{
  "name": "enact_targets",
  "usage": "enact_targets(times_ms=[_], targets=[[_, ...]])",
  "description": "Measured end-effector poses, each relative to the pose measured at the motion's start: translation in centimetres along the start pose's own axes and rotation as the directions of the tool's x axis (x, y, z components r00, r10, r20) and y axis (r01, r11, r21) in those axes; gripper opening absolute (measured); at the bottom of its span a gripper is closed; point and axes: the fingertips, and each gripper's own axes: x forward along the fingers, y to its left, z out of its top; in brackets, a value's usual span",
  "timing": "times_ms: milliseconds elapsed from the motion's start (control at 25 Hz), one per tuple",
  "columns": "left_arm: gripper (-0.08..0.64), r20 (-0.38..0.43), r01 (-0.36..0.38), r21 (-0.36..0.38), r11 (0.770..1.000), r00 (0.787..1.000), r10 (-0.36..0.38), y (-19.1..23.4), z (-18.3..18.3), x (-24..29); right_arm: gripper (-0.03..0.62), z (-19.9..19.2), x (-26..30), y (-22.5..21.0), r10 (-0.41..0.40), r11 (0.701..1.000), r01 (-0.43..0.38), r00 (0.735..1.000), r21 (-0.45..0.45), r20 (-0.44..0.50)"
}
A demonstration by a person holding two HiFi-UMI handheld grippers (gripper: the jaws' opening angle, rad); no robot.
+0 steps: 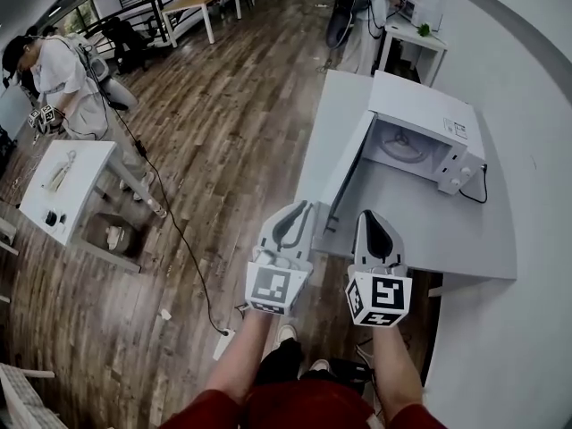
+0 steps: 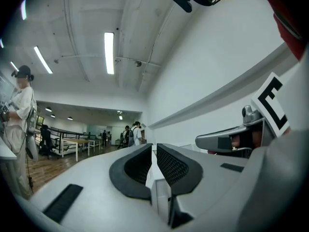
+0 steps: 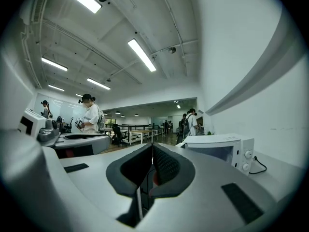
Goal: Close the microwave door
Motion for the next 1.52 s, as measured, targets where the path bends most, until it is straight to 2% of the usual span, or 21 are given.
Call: enact_targets(times_ms=[240, 360, 400, 520, 720, 840, 1040, 1160, 1240, 1280, 1360, 1520], targets=[[0.031, -0.055, 0.056, -0.012, 0.998, 0.997, -0.057, 1.4, -3.9, 1.2, 0.026, -2.8, 1.7, 0.6, -0.004, 1.0, 0.005, 0.998, 0.005, -0.06], [0.032, -0.093, 0.114, -0.009, 0.993, 0.989, -0.115, 1.6, -5.9, 1.7, 0.026, -4.1, 2.3, 0.8, -0.013, 1.0, 0.014, 0.996, 0.007, -0.088], [0.039, -0.107, 0.143, -0.008, 0.99, 0.984, -0.143, 1.6, -6.6, 2.0, 0.026, -4.5, 2.5, 0.7, -0.017, 1.0, 0.018, 0.995, 0.008, -0.097], [0.125, -0.149, 0.243, -0.013, 0.97, 0.959, -0.242, 1.1, -8.5, 2.6, 0.026, -5.6, 3.1, 0.5, -0.031, 0.999, 0.032, 0.992, 0.007, -0.121], [0.138, -0.19, 0.362, -0.018, 0.932, 0.914, -0.358, 1.4, -11.0, 3.8, 0.026, -7.2, 4.1, 0.6, -0.05, 0.999, 0.051, 0.987, 0.007, -0.154], [0.157, -0.212, 0.451, -0.025, 0.892, 0.87, -0.446, 1.3, -12.4, 4.6, 0.026, -8.2, 4.6, 0.7, -0.057, 0.998, 0.058, 0.983, 0.003, -0.174], [0.19, -0.255, 0.623, -0.051, 0.78, 0.748, -0.613, 0.5, -13.8, 5.6, 0.026, -9.4, 5.0, 0.1, -0.085, 0.996, 0.087, 0.976, 0.004, -0.2], [0.193, -0.271, 0.702, -0.051, 0.71, 0.675, -0.686, -0.4, -14.3, 6.1, 0.026, -9.8, 5.3, -0.5, -0.098, 0.995, 0.1, 0.972, 0.0, -0.213], [0.193, -0.284, 0.739, -0.046, 0.672, 0.635, -0.718, -1.1, -14.5, 6.4, 0.026, -10.1, 5.4, -0.8, -0.104, 0.994, 0.106, 0.97, -0.002, -0.221], [0.192, -0.287, 0.752, -0.047, 0.657, 0.62, -0.73, -1.3, -14.6, 6.4, 0.026, -10.2, 5.5, -1.0, -0.108, 0.994, 0.11, 0.969, -0.002, -0.224], [0.192, -0.282, 0.766, -0.052, 0.641, 0.605, -0.745, -1.7, -14.6, 6.5, 0.026, -10.4, 5.6, -1.1, -0.113, 0.993, 0.116, 0.967, -0.002, -0.226], [0.19, -0.272, 0.769, -0.054, 0.637, 0.603, -0.75, -2.1, -14.5, 6.4, 0.026, -10.5, 5.6, -1.2, -0.117, 0.993, 0.12, 0.967, -0.001, -0.228]])
